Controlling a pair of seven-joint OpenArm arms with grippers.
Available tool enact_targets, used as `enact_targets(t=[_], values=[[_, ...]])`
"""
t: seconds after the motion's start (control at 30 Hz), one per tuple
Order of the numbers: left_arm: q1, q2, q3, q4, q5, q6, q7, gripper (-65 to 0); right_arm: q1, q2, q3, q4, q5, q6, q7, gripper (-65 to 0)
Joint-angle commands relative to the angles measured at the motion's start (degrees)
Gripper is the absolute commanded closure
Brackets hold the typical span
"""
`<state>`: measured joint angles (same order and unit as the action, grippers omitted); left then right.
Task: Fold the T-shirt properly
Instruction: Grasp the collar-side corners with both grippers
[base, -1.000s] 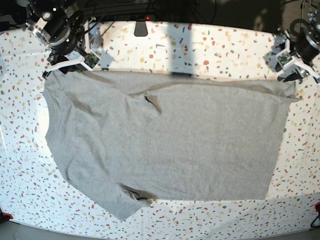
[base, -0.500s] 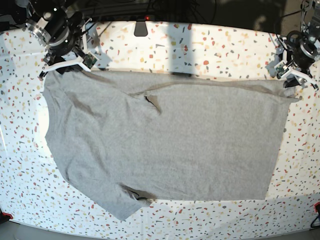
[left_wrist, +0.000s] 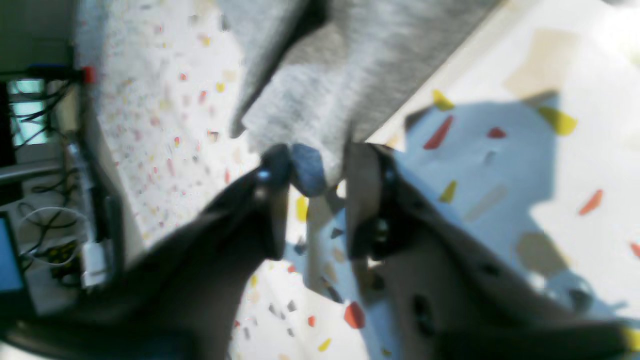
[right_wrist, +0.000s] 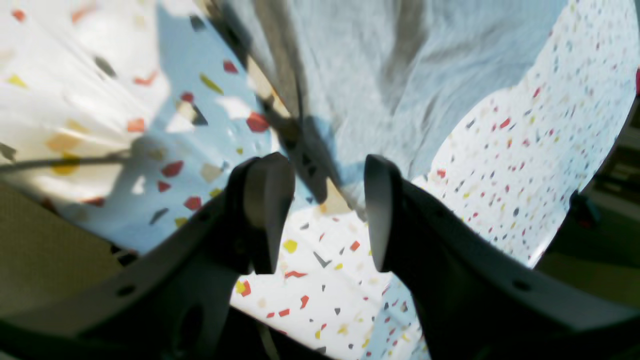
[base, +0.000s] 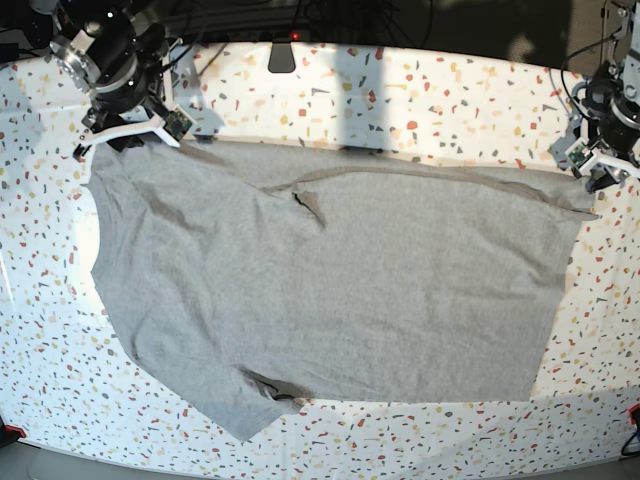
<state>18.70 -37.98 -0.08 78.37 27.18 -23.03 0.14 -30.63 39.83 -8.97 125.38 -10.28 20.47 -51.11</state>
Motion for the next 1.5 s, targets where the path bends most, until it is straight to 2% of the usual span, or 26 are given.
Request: enact_targets(t=[0.0,0.07,0.33,0.57,0.67,0.73,0.9,1.03,1.2,1.27,1.47], values=[[0.3,-0.9,-0.2,0.1,0.5,-3.0,1.1,-9.8,0.1,0.8,0.4,1.4,-0.4,-0.5,0.0,-27.1],[0.3,-0.5,-0.2,0.1,0.5,-3.9,1.1,0.0,0.1,0.8,0.4,1.9,-0.4,-0.5,-0.5,-27.1],[0.4,1.1,-0.2,0.1,0.4,-3.8,3.5,0.0,-0.2,0.8,0.4,1.9,-0.4,-0.5,-5.0,-27.1],[0.4,1.2,-0.2,0.1,0.2,-3.8,5.6,0.0,-4.2,0.8,0.4,1.7,-0.5,0.4,-4.9,-27.1],[0.3,1.1,-0.2,0.3,0.3,-3.4,5.6,0.0,-4.8,0.8,0.4,0.0,-2.3,0.6,-2.1,-27.1],[0.3,1.2,-0.2,0.3,0.2,-2.0,5.6,0.0,-4.8,0.8,0.4,-2.1,-4.4,0.6,-0.3,-27.1],[0.3,1.1,-0.2,0.3,0.2,-1.0,5.9,0.0,-3.7,0.8,0.4,-7.5,-12.1,0.2,7.1,-27.1],[0.3,1.2,-0.2,0.3,0.2,-1.0,5.8,0.0,0.1,0.8,0.4,-12.0,-12.0,0.0,8.1,-27.1],[0.3,1.1,-0.2,0.3,0.2,-1.0,5.9,0.0,5.4,-0.2,0.3,-17.2,-12.0,0.2,12.3,-27.1],[0.3,1.1,-0.2,0.3,0.2,-1.0,5.8,0.0,6.7,-0.3,0.3,-18.6,-12.0,1.5,13.6,-27.1],[0.3,1.1,-0.2,0.3,0.2,-1.0,5.9,0.0,7.8,-0.3,0.3,-21.7,-11.6,8.7,15.0,-27.1]])
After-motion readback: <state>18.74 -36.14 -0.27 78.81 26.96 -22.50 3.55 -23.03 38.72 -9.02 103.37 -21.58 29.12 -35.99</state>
